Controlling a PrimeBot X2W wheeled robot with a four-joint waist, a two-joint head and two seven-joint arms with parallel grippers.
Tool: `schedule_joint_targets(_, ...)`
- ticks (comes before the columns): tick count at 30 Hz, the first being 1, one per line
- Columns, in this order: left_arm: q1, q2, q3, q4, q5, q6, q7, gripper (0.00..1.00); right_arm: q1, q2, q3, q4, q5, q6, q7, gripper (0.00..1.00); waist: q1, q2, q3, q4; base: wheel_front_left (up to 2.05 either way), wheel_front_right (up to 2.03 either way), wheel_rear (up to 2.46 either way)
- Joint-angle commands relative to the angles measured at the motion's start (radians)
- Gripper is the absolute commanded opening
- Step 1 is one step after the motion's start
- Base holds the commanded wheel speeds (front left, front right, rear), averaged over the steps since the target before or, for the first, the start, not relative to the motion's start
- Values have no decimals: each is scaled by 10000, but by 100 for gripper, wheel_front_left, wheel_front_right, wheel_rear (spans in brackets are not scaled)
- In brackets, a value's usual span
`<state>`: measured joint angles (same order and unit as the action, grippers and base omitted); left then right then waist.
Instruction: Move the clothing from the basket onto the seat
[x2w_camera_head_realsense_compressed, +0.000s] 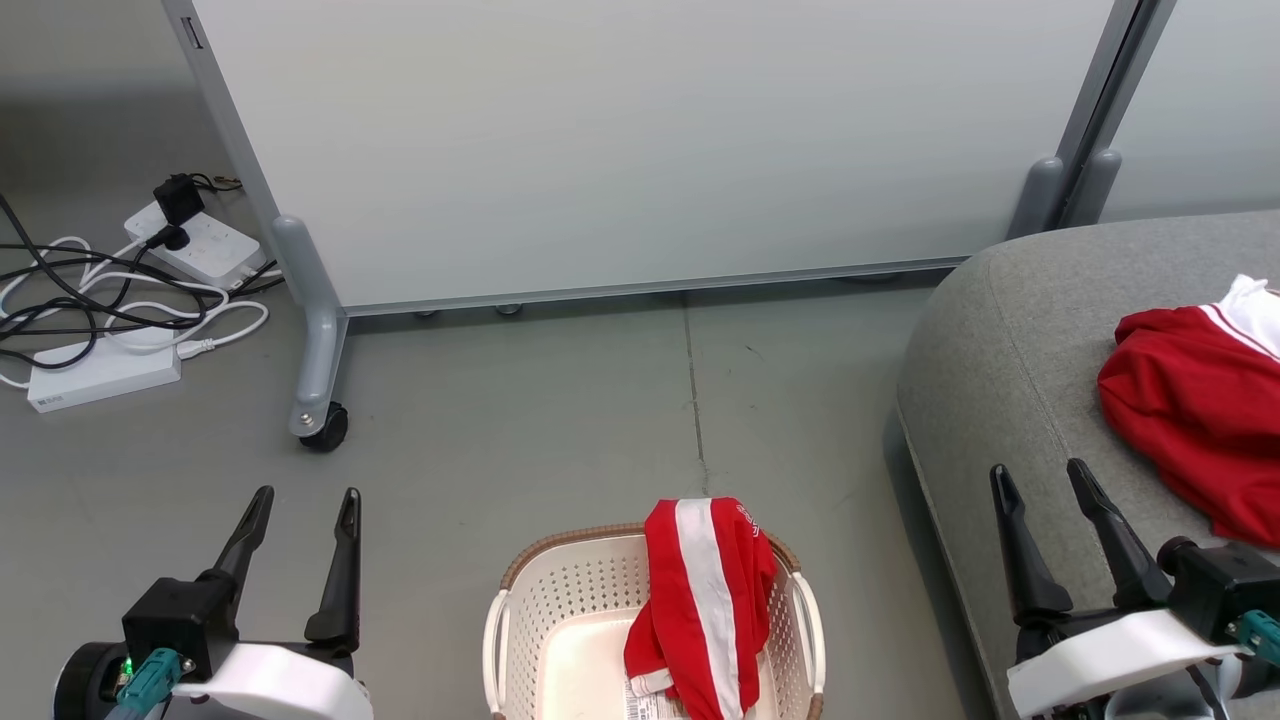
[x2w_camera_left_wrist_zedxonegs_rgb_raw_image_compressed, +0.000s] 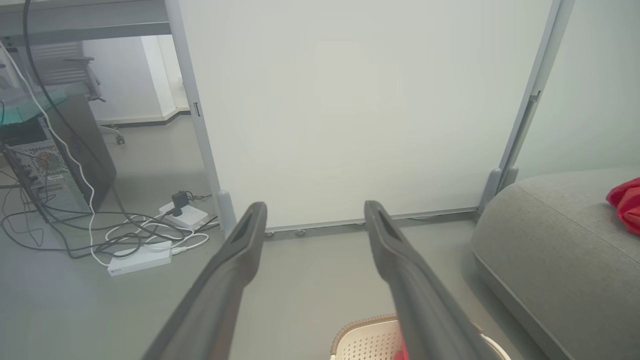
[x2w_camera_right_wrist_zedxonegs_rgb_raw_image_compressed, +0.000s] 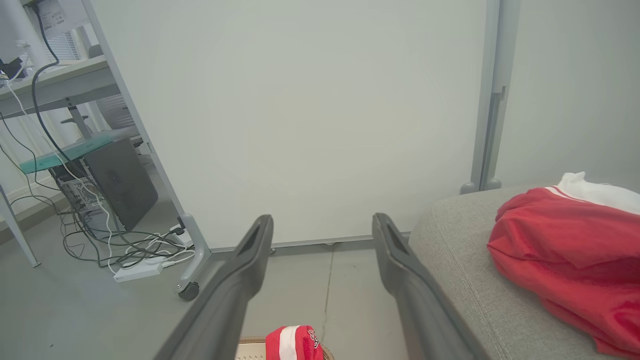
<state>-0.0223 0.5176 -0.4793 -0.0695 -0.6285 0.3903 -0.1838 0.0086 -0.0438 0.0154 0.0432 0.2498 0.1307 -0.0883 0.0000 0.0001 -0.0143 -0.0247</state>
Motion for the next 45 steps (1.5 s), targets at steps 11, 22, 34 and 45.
schedule_joint_targets(11,104,139,31,-187,-41,170,108,100,94,-44,53,-110,117,2,48,100,0,-1,10,5,0,0,0)
schedule_joint_targets(22,48,187,10,-284,-74,258,178,100,62,-44,67,-75,112,2,25,100,0,-1,102,-44,0,0,0)
schedule_joint_targets(34,-759,44,-294,-158,126,-83,308,100,-254,-44,98,-252,16,2,82,100,0,-1,653,-239,0,0,0)
schedule_joint_targets(45,-3083,-1074,-1751,1851,720,-1763,302,100,-1169,-43,137,-902,-154,2,19,100,0,-1,2809,-1063,0,0,0)
